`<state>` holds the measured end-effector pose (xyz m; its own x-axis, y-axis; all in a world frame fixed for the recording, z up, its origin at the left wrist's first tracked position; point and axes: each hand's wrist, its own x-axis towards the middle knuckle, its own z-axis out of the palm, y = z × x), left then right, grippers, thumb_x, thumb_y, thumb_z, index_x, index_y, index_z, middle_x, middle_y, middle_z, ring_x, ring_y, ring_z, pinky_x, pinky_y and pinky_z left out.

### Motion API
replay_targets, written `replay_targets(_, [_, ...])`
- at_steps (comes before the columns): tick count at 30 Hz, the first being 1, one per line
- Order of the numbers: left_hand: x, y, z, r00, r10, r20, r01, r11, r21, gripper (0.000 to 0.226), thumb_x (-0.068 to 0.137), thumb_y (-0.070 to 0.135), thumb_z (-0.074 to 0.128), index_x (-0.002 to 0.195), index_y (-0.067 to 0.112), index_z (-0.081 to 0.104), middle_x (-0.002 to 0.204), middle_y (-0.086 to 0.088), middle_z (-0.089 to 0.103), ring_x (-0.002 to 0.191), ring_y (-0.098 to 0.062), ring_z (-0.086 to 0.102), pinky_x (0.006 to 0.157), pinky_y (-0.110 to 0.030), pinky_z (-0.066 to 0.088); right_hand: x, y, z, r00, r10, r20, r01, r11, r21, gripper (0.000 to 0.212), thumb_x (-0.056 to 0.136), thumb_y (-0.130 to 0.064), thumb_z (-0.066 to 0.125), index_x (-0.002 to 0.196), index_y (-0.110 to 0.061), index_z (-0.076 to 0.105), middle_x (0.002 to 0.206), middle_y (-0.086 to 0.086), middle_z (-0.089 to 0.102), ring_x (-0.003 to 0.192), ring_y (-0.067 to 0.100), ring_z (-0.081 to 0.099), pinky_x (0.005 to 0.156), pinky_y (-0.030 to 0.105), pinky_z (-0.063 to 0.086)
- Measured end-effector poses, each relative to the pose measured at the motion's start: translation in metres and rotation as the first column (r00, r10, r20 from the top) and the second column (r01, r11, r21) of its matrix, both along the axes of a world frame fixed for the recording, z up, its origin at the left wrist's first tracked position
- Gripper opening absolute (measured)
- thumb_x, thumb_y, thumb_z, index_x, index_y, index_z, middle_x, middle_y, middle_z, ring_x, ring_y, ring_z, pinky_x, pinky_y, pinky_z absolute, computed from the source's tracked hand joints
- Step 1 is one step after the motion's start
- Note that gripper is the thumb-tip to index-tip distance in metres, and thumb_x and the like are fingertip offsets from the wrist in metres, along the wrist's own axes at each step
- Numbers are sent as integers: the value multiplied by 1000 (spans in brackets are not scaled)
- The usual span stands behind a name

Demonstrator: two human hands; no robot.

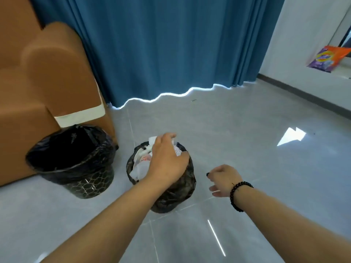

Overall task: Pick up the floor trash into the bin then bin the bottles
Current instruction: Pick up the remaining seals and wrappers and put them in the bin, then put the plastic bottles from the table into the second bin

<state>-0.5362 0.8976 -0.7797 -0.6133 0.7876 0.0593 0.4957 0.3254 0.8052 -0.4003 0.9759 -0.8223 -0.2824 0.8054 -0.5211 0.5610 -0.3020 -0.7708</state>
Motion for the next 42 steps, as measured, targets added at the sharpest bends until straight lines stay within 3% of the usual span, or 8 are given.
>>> replay_targets(4, [-40,6,-42,890,323,321,-367,926,84,35,89,14,58,120,27,49,129,3,48,112,-11,49,91,-29,42,-45,3,-66,995,85,43,-84,996,-21,37,88,-21,57,119,-11,39,102,12,55,93,30,62,77,39,57])
replay_targets(8, [-74,1,-57,282,116,953,-639,763,96,36,91,-2,40,121,12,56,112,-5,66,102,-15,65,82,-27,49,-64,2,-104,985,171,-14,-170,985,17,18,90,-18,49,107,-15,43,97,6,58,85,19,59,75,34,54])
replay_targets(16, [-116,1,-77,225,176,958,-707,707,36,28,87,-2,45,109,10,57,89,-3,68,75,-12,68,49,-17,48,-85,2,-124,907,-121,-405,57,984,-167,17,91,-21,53,96,-37,60,101,-5,68,96,19,64,90,48,50])
replay_targets(24, [-161,-46,-85,-2,331,944,-771,600,-212,19,87,14,51,102,5,58,99,-10,68,82,-19,67,70,-27,50,-101,15,-135,877,94,-472,-131,990,-46,72,39,-85,67,100,-48,63,104,-15,70,96,8,67,88,44,53])
replay_targets(30, [-229,-8,-102,95,590,802,-749,573,-332,57,96,39,43,142,7,32,122,-15,55,90,-23,63,74,-31,53,-105,9,-134,941,83,-329,-98,995,-28,25,88,-48,52,109,-37,61,112,1,62,104,15,59,97,46,47])
replay_targets(36, [-258,9,-112,18,699,715,-772,465,-435,42,100,34,33,135,15,45,119,-11,56,93,-31,60,67,-38,56,-111,11,-110,954,-36,-297,-27,979,-204,22,95,-23,51,80,-32,65,93,6,67,90,22,63,90,48,52])
replay_targets(39, [-249,2,-111,-53,645,763,-859,360,-364,39,102,25,37,139,14,42,133,-9,52,100,-27,62,84,-32,57,-114,11,-106,952,-126,-277,28,942,-334,13,96,-25,50,89,-31,59,89,-10,65,83,8,60,80,38,52])
replay_targets(42, [-248,-13,-114,-32,670,742,-873,343,-348,41,103,19,39,139,0,38,141,-17,47,86,-17,61,71,-24,56,-121,10,-99,962,-177,-210,75,904,-421,8,97,-25,50,100,-25,57,100,-3,64,90,13,60,78,36,51])
